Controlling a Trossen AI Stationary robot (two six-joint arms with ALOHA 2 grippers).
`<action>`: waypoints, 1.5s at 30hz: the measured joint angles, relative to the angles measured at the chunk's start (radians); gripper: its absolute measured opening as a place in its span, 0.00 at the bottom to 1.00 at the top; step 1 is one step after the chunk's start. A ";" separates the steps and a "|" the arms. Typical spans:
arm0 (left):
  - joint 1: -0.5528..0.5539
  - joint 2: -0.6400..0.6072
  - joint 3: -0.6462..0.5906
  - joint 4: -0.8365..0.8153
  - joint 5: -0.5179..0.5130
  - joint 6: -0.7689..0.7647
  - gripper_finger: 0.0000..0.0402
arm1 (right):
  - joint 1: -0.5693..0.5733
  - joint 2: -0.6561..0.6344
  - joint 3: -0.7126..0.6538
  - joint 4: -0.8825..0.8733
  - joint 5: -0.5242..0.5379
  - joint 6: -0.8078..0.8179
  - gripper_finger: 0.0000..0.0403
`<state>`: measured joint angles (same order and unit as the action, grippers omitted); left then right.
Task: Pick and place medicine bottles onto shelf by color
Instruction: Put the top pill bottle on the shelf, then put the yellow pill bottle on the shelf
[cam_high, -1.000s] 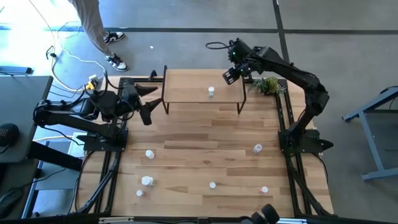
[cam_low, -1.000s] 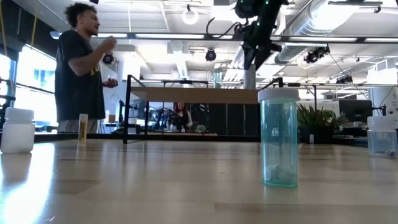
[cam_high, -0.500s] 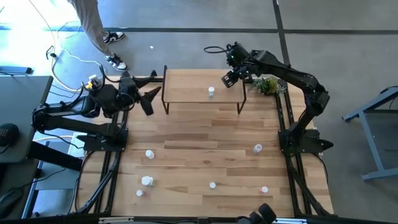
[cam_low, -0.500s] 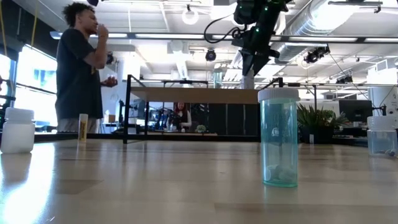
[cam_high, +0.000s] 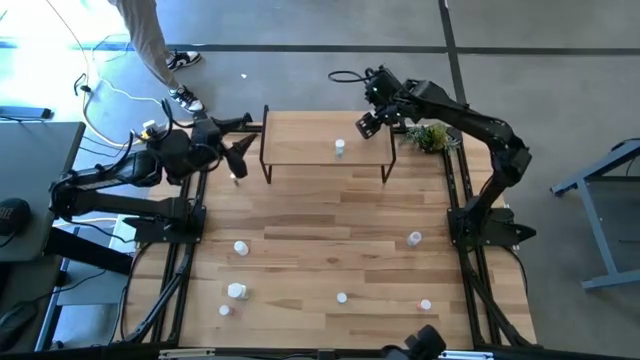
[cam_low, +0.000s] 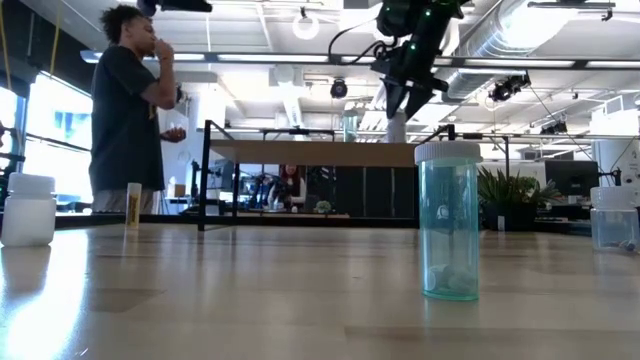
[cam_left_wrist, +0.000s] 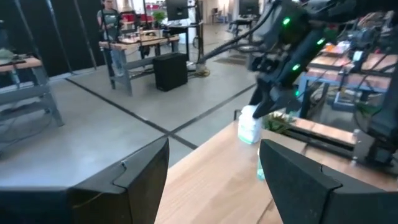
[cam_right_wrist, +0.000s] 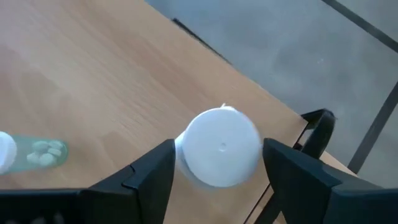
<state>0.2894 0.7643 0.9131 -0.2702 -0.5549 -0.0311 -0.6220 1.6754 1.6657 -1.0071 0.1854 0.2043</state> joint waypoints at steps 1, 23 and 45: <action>0.008 -0.001 0.000 -0.007 0.000 0.000 0.61 | 0.000 -0.004 0.000 0.003 0.002 0.000 0.58; 0.123 -0.021 0.055 -0.670 0.066 -0.372 0.61 | -0.002 -0.164 0.000 0.141 0.093 -0.004 0.59; 0.125 0.062 -0.103 -0.819 0.099 -1.084 0.61 | 0.001 -0.178 0.001 0.156 0.093 -0.001 0.59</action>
<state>0.4141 0.8265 0.8098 -1.0893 -0.4555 -1.1152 -0.6212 1.4971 1.6665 -0.8512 0.2783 0.2031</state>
